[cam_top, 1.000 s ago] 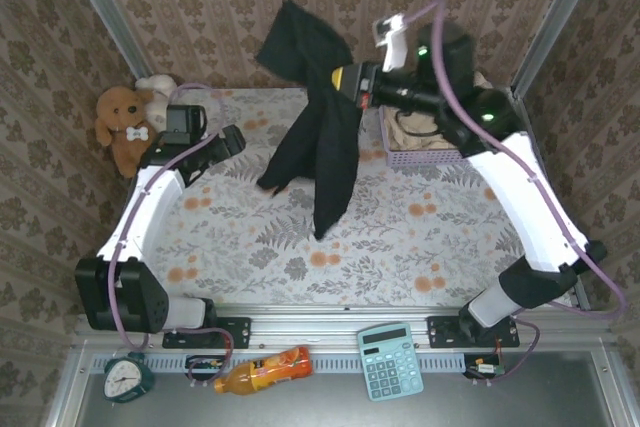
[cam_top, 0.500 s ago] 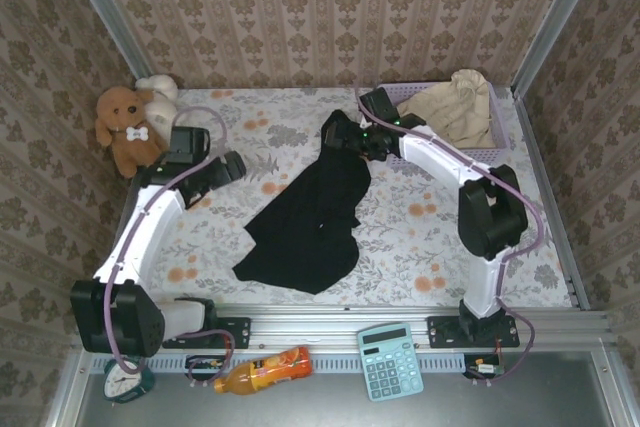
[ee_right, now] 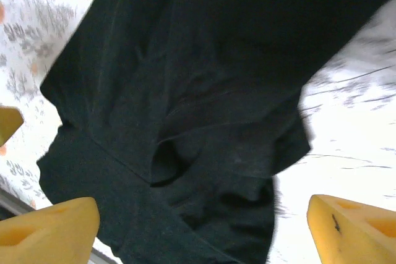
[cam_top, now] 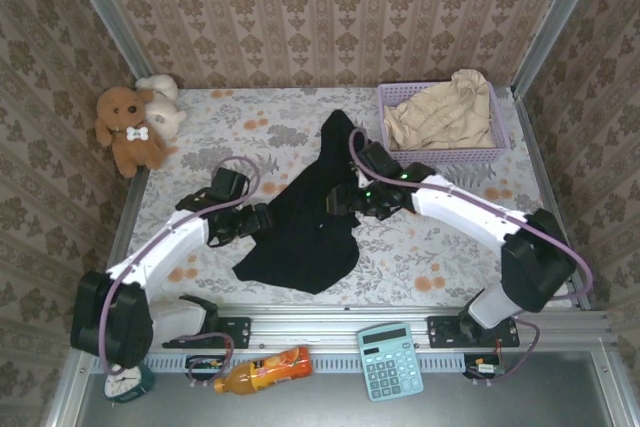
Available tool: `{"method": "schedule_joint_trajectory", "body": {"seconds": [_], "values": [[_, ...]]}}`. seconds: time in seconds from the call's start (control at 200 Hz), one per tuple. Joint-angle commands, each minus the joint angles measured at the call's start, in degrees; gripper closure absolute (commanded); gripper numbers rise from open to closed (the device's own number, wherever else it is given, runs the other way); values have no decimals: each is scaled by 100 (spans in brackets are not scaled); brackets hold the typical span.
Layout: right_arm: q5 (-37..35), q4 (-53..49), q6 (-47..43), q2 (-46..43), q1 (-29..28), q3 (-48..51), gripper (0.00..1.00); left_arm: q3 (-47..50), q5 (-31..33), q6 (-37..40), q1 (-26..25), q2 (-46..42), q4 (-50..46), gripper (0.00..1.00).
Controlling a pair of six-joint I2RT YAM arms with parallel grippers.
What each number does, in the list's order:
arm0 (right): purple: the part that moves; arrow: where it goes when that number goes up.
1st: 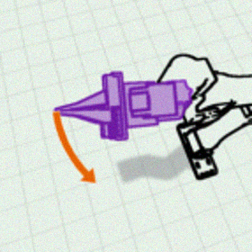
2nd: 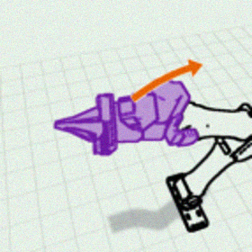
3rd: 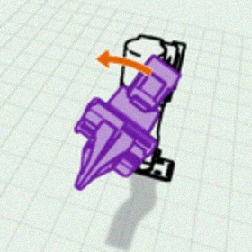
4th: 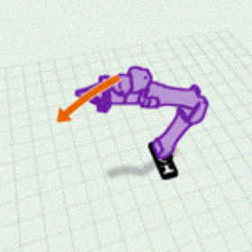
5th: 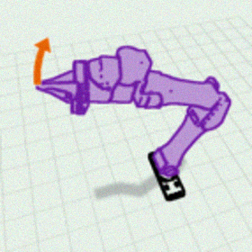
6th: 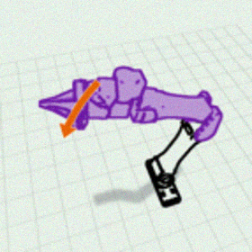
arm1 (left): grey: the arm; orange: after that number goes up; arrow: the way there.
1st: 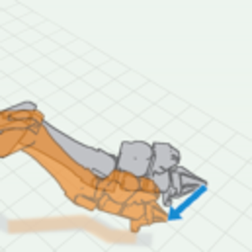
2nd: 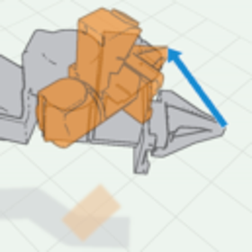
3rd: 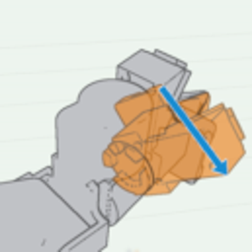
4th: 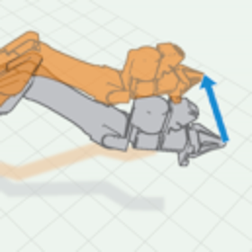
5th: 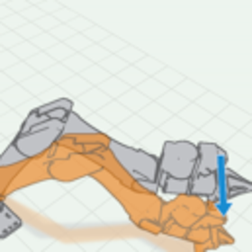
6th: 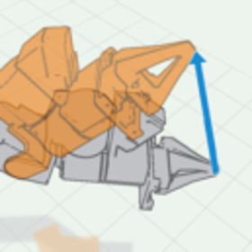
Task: Fold and stack the mixed laundry pile
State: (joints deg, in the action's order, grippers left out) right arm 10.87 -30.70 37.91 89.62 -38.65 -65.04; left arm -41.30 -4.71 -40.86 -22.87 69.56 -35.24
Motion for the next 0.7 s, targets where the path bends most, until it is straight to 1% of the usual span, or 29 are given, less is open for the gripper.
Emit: {"method": "schedule_joint_trajectory", "body": {"seconds": [0.0,0.02,0.11,0.135,0.16,0.22,0.25,0.29,0.345,0.39,0.41,0.435,0.52,0.585,0.645,0.695], "values": [[173,301,211,618,-282,-321,15,54,230,-348,-42,382,465,17],[194,312,196,739,-323,-417,16,49,276,-340,-48,453,505,18],[120,217,172,1370,-436,-876,22,30,436,-320,-59,743,722,30],[100,178,184,1558,-435,-1011,27,24,481,-335,-57,823,780,31],[47,141,216,1670,-434,-1075,29,25,512,-359,-67,902,849,32],[-111,31,331,1969,-422,-1254,39,17,562,-376,-68,1095,1010,39],[-168,29,385,2059,-404,-1316,49,4,587,-399,-77,1200,1067,43],[-252,29,462,2082,-395,-1336,62,-12,609,-411,-84,1332,1144,51],[-404,-46,523,1932,-388,-1301,82,-57,586,-431,-83,1508,1240,68],[-556,-150,548,1722,-373,-1256,94,-116,567,-415,-94,1647,1274,81],[-614,-181,551,1618,-359,-1226,100,-155,561,-402,-94,1707,1268,89],[-698,-238,551,1471,-334,-1194,100,-200,592,-384,-95,1762,1246,100],[-988,-467,500,888,-142,-975,100,-388,873,-311,-79,1817,1101,100],[-1228,-644,489,409,175,-647,100,-534,1051,-189,-5,1762,1043,100],[-1128,-471,485,2,513,-198,100,-712,1181,-77,94,1735,942,100],[-1053,-337,443,-201,682,66,100,-919,1247,48,224,1728,790,100]]}}
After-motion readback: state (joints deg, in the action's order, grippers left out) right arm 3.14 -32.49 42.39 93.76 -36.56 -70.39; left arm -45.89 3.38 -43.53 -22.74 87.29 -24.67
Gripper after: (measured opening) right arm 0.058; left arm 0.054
